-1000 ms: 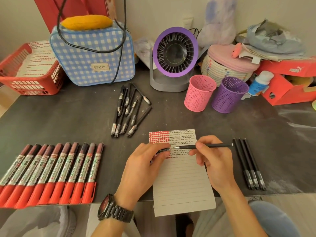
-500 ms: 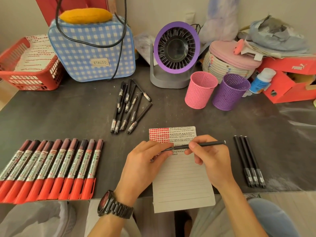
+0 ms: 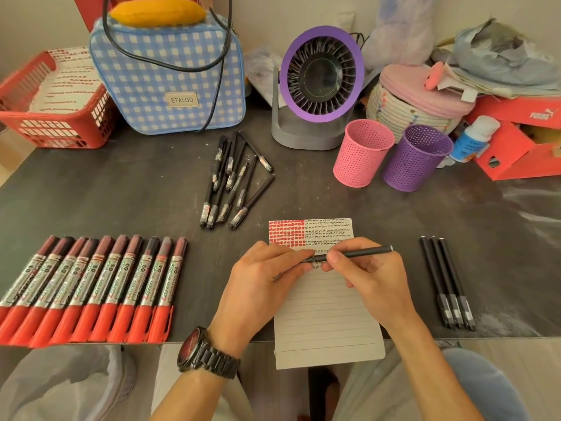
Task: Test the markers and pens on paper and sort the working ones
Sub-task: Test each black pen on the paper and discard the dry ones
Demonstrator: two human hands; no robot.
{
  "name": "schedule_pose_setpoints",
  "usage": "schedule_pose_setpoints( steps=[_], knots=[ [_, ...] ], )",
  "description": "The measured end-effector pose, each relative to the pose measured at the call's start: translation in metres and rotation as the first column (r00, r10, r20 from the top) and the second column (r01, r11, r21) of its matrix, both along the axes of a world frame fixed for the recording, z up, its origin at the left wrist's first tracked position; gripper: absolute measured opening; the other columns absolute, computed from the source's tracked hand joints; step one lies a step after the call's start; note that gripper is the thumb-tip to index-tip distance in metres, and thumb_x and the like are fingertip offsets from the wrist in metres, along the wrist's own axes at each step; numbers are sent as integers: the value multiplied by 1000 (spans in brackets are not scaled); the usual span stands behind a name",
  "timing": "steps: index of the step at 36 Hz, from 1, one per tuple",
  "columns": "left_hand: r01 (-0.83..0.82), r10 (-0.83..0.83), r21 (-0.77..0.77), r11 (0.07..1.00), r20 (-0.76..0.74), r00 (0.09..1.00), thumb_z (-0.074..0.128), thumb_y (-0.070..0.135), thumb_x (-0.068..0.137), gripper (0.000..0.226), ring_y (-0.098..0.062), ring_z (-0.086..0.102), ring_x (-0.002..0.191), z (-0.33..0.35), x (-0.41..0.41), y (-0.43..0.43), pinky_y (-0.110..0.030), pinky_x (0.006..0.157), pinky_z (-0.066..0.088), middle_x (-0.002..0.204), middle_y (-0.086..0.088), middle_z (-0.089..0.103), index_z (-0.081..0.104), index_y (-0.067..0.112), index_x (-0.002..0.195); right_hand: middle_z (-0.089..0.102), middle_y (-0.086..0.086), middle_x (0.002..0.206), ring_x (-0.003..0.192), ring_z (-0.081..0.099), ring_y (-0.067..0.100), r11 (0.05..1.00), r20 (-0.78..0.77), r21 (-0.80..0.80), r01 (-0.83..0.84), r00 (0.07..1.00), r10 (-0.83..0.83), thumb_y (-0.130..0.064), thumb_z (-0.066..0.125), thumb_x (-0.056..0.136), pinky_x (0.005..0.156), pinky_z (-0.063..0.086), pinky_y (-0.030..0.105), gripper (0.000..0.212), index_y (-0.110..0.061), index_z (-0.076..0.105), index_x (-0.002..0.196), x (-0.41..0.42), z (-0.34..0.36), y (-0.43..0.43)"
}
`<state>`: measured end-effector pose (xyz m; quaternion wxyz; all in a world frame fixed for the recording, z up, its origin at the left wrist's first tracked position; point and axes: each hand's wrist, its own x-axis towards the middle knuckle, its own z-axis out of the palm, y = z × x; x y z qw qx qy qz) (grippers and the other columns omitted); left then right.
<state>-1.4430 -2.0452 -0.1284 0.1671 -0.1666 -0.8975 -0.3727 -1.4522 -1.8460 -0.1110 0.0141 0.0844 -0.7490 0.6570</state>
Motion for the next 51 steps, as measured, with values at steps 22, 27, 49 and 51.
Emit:
schedule_pose_setpoints(
  steps=[22,27,49,51],
  knots=[
    [-82,86,-103,991,34,996,53,59,93,51,1,52,110,1,0,3,-19,79,49,117,24,66,53,43,141,78,3,96,64,66,13,1000,23,-7,26,999,-26,-33,76,85,52,49,22,16,-29,78,100,-1,3,-2],
    [-16,43,-162,987,163,986,51,60,92,67,-2,34,141,-2,-4,2,-31,118,29,149,23,44,31,42,153,75,12,86,51,50,17,981,122,-170,94,990,-74,-31,80,85,46,41,26,19,-18,77,98,-6,9,11],
    [13,60,-296,955,236,970,37,71,86,65,-9,37,143,-2,-4,2,-35,124,14,153,17,43,55,39,139,77,11,79,68,74,23,887,297,388,251,877,-379,-18,85,80,59,59,28,42,-21,57,110,15,63,185],
    [17,62,-308,951,245,968,34,73,85,66,-8,35,144,-1,-4,2,-33,123,12,153,19,41,53,40,140,77,10,79,69,75,25,868,297,428,252,867,-399,-20,87,78,59,59,27,43,-21,56,108,16,60,191]
  ],
)
